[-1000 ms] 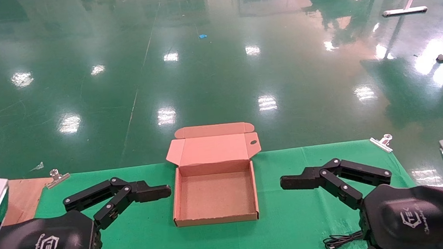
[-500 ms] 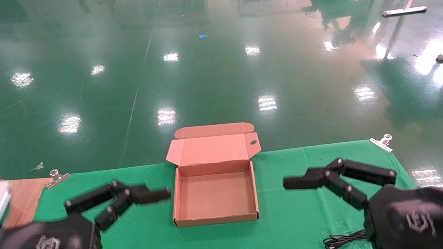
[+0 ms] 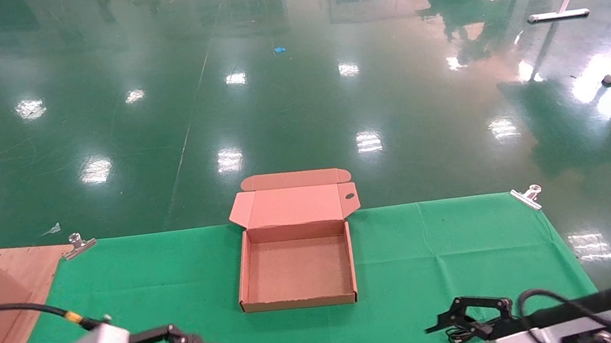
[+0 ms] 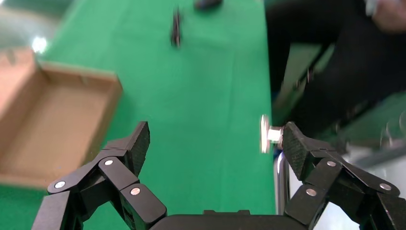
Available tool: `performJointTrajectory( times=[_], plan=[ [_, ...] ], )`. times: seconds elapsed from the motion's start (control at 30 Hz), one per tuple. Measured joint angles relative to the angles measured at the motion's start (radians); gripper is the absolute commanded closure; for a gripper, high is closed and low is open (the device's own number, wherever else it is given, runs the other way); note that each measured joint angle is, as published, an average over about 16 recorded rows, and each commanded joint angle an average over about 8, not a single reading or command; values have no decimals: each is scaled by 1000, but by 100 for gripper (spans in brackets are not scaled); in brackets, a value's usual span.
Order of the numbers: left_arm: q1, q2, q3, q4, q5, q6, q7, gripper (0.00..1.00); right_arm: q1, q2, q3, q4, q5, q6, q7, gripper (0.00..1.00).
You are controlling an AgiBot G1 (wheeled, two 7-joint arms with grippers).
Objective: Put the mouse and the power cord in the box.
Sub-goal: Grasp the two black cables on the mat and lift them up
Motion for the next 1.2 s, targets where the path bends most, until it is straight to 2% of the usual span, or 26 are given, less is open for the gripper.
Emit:
performJointTrajectory(
  times=[0.23,0.5,0.73,0.93,1.2],
  plan=[
    [-123,86,144,186,234,-11,118,0,40,-69,-87,-63,-253,94,-112,0],
    [-243,216,268,448,459,-75,268,0,51,-164,-143,-231,-417,229,-259,0],
    [-294,311,314,664,555,-163,382,0,76,-260,-172,-448,-473,320,-387,0],
    [-315,360,323,800,580,-228,456,0,106,-338,-182,-640,-484,382,-491,0],
    [-335,391,324,910,587,-282,523,0,150,-420,-182,-864,-477,448,-611,0]
  ],
)
